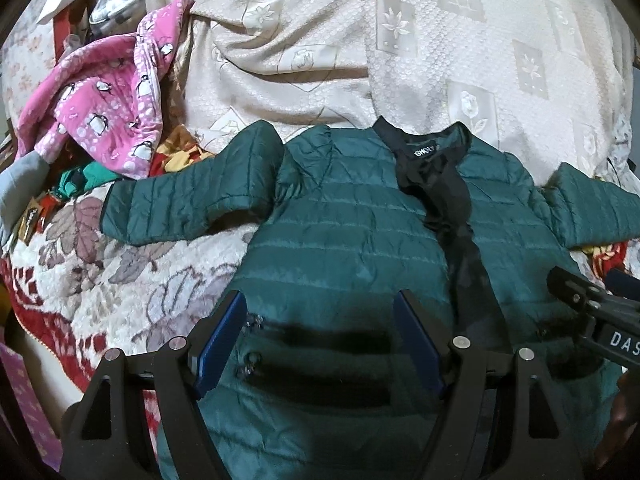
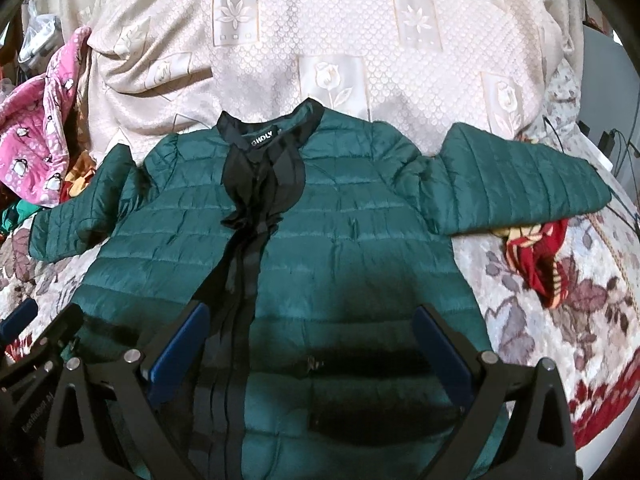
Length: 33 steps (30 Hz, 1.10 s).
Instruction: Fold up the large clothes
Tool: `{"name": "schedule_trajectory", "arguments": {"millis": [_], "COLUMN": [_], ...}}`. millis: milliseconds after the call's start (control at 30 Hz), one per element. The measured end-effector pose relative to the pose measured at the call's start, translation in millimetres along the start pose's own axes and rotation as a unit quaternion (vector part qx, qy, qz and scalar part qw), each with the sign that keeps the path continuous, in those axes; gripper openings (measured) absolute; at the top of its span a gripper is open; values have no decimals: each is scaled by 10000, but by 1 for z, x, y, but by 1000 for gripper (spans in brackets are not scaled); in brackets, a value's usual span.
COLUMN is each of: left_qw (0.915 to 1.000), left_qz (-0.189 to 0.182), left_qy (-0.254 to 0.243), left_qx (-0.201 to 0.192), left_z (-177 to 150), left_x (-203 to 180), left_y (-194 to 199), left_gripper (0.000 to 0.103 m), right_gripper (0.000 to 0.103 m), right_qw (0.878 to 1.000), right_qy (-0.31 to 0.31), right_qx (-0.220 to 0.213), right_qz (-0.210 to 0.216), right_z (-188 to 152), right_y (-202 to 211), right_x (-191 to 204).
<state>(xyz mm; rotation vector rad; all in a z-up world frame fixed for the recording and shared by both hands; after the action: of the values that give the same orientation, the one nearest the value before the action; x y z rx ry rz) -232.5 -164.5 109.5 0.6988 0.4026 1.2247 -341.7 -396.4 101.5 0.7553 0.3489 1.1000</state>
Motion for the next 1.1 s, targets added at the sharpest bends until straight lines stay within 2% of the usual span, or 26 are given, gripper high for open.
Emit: {"name": "schedule_trajectory", "arguments": {"millis": [333, 1100], "left_qw": [10000, 9999], "left_qz": [8, 10], "left_qy": [96, 102], "left_qx": [10, 81], "left_z": [20, 42], "left_x": [1, -5], "left_y": [-11, -39], "left_gripper": [48, 48], "right_gripper": [103, 103], "right_qw": [10000, 9998], "right_qy": [12, 90], "right_qx": [-12, 48], "right_qz": [-59, -150], "right_z": [19, 40], "right_y": [-11, -32], "right_x": [-3, 1]}}
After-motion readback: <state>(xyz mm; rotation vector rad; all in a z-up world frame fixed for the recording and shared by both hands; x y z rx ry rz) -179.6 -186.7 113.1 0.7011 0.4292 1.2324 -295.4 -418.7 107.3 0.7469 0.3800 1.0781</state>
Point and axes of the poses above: each gripper's, at about its wrist camera, not at the fingertips, and y roughly against the way its jaws point, x to its left, z to its top, the point moved 1 cm from there along -y, roughly the way its jaws point, and after that the axes turned 3 degrees about z, right-handed, at the moved point
